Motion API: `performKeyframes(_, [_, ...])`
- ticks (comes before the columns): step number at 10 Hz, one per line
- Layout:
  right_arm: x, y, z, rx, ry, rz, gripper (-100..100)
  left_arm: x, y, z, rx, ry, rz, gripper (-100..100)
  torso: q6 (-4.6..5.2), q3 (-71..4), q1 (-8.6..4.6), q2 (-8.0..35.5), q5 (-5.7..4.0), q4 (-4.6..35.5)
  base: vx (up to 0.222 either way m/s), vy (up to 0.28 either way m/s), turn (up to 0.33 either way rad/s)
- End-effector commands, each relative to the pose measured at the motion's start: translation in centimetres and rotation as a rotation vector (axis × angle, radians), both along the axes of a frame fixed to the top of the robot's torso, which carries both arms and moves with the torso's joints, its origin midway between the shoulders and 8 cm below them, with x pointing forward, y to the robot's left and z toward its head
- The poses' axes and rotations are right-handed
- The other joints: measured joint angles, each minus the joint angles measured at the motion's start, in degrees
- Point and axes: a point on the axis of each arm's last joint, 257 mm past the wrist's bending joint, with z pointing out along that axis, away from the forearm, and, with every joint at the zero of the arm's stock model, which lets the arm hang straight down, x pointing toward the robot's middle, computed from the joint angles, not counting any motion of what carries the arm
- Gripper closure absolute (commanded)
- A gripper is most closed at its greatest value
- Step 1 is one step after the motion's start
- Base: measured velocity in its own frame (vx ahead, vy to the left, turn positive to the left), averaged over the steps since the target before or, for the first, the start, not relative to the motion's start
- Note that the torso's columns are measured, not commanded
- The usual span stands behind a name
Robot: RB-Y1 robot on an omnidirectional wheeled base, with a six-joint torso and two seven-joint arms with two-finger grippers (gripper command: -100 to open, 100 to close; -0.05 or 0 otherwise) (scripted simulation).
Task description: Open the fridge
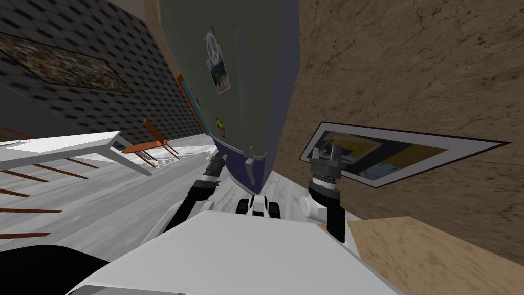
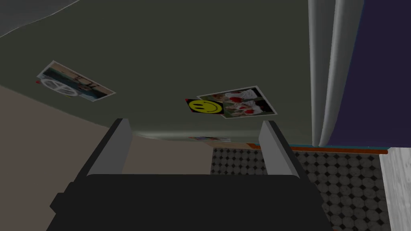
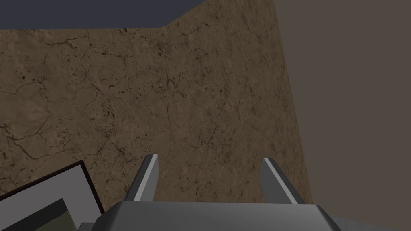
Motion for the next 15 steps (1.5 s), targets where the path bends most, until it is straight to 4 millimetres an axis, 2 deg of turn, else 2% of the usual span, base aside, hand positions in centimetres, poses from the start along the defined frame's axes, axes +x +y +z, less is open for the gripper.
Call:
performKeyframes(1, [0.0, 0.0, 0.0, 0.0, 0.0, 0.0, 0, 0.1, 0.3, -1.2, 0.003, 0.052, 0.013, -100, 0.0, 0.0, -0.02, 0.0, -0.01, 0.0, 0.017, -0.059, -0.039])
performKeyframes(12, [0.0, 0.0, 0.0, 0.0, 0.0, 0.0, 0, -0.6, 1.7, -8.8, 0.089, 0.347, 0.045, -100, 0.0, 0.0, -0.04, 0.0, -0.01, 0.0, 0.023, -0.065, -0.047])
performKeyframes(15, [0.0, 0.0, 0.0, 0.0, 0.0, 0.0, 0, -1.2, 1.9, -9.7, 0.12, 0.405, 0.049, -100, 0.34, -0.3, -0.34, -0.5, -0.04, -0.3, 0.021, -0.053, -0.043])
